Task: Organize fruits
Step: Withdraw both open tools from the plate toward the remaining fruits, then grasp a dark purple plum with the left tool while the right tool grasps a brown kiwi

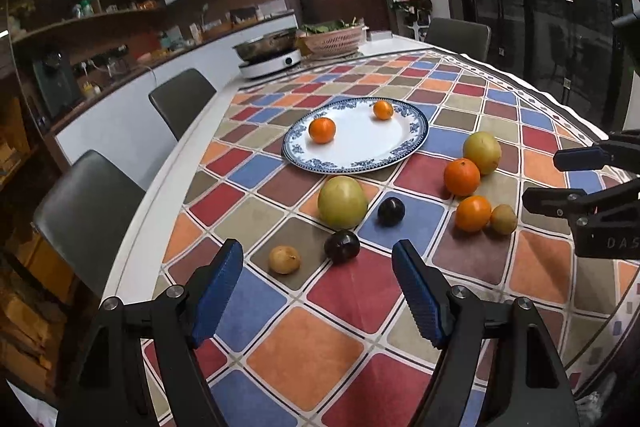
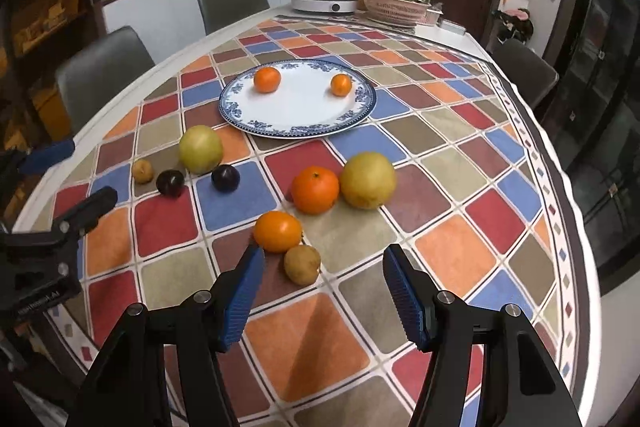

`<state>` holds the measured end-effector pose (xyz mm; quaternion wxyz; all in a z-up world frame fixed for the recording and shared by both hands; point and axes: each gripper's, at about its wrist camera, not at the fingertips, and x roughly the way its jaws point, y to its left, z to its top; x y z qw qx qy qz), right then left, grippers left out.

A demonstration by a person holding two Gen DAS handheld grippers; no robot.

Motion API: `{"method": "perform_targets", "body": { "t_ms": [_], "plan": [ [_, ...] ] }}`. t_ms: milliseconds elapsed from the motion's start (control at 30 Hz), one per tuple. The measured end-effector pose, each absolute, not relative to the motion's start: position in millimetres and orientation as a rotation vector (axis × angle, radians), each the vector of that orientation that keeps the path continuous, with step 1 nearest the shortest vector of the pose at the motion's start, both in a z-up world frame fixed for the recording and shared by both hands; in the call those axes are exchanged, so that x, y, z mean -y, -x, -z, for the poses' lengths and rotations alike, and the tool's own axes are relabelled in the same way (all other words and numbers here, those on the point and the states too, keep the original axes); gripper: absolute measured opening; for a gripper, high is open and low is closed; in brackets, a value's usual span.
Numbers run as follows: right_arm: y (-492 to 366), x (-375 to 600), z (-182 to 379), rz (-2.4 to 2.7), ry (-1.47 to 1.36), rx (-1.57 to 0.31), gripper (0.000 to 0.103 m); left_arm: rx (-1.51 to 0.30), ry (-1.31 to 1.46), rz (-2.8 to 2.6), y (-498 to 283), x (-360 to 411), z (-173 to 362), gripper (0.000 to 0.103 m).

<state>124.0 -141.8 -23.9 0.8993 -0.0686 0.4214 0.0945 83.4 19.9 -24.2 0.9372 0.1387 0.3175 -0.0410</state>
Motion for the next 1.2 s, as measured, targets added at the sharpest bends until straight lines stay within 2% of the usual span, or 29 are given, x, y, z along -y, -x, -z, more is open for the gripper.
{"method": "perform_targets", "body": {
  "t_ms": [200, 333, 400, 533, 600, 767, 833, 1000, 1067, 1200],
  "plan": [
    [-125.0, 138.7, 37.7, -0.216, 0.148, -0.922, 0.062, -0.656, -0.309, 0.095, -94.6, -20.1, 31.0, 0.076],
    [-131.9, 136.0, 53.2, -0.23, 0.128, -0.994, 0.062, -0.709, -0.293, 0.124, -108.8, -20.7, 39.7, 0.067],
    [-134.3, 136.9, 56.1, -0.218, 0.127, -1.004, 0.062, -0.721, -0.28, 0.138, -114.5, -19.5, 43.5, 0.066],
    [-136.9, 135.8, 60.3, -0.216, 0.133, -1.021, 0.061, -0.769, -0.256, 0.153, -125.7, -19.9, 51.4, 0.057],
    [-138.6, 135.3, 61.9, -0.214, 0.135, -1.03, 0.061, -0.791, -0.239, 0.165, -129.1, -22.1, 55.2, 0.056],
    [-141.4, 130.2, 65.5, -0.224, 0.153, -1.044, 0.058, -0.821, -0.235, 0.185, -136.2, -22.7, 62.1, 0.052],
    [-142.8, 129.3, 67.4, -0.229, 0.155, -1.052, 0.054, -0.836, -0.232, 0.193, -140.1, -22.4, 64.4, 0.049],
    [-147.0, 130.5, 69.5, -0.228, 0.143, -1.062, 0.053, -0.865, -0.265, 0.187, -149.8, -17.7, 69.0, 0.046],
    [-149.5, 130.8, 69.9, -0.233, 0.138, -1.064, 0.049, -0.877, -0.271, 0.184, -154.6, -16.8, 70.5, 0.041],
    [-154.9, 132.9, 72.7, -0.233, 0.12, -1.074, 0.042, -0.894, -0.262, 0.2, -158.9, -16.1, 71.3, 0.041]
  ]
}}
